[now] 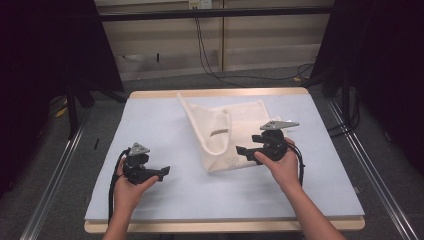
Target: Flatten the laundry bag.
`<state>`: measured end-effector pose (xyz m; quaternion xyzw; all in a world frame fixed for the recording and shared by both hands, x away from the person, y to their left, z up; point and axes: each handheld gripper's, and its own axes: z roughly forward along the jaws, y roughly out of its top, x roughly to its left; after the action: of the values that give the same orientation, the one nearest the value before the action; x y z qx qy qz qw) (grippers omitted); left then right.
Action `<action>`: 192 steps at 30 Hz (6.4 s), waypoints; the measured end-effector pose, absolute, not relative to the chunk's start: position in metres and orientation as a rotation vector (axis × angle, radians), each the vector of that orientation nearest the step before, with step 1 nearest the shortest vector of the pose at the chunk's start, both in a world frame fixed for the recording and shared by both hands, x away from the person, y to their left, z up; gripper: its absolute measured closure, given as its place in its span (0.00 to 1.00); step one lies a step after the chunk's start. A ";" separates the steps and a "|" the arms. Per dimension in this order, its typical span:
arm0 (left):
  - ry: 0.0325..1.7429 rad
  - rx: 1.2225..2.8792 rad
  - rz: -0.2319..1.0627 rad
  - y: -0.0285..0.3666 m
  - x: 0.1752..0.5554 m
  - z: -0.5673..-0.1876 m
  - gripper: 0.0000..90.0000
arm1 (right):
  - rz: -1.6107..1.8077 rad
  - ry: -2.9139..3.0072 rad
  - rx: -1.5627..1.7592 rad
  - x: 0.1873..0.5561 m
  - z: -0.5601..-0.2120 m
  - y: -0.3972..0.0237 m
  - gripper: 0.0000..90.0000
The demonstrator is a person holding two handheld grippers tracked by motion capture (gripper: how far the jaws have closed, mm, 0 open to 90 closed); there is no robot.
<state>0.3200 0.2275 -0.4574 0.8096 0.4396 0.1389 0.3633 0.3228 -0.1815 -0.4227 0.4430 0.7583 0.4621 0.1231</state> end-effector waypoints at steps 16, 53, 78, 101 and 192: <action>1.110 2.085 0.290 0.217 0.322 -0.460 0.09 | 1.161 2.143 1.380 0.322 -0.447 -0.234 0.20; 1.121 2.053 0.117 0.200 0.367 -0.465 0.94 | 1.124 2.056 1.496 0.317 -0.474 -0.300 0.60; 1.245 1.988 0.096 0.191 0.425 -0.459 0.65 | 1.235 1.989 1.575 0.355 -0.460 -0.292 0.78; 1.146 2.001 0.111 0.200 0.371 -0.456 0.94 | 1.251 2.055 1.461 0.313 -0.451 -0.300 1.00; 1.155 2.107 0.009 0.216 0.282 -0.463 0.92 | 1.163 2.329 1.338 0.254 -0.469 -0.278 0.78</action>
<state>0.2823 0.2158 -0.4632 0.8177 0.4483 0.0037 0.3611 0.2541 -0.2781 -0.4688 0.4544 0.7912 0.3951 0.1070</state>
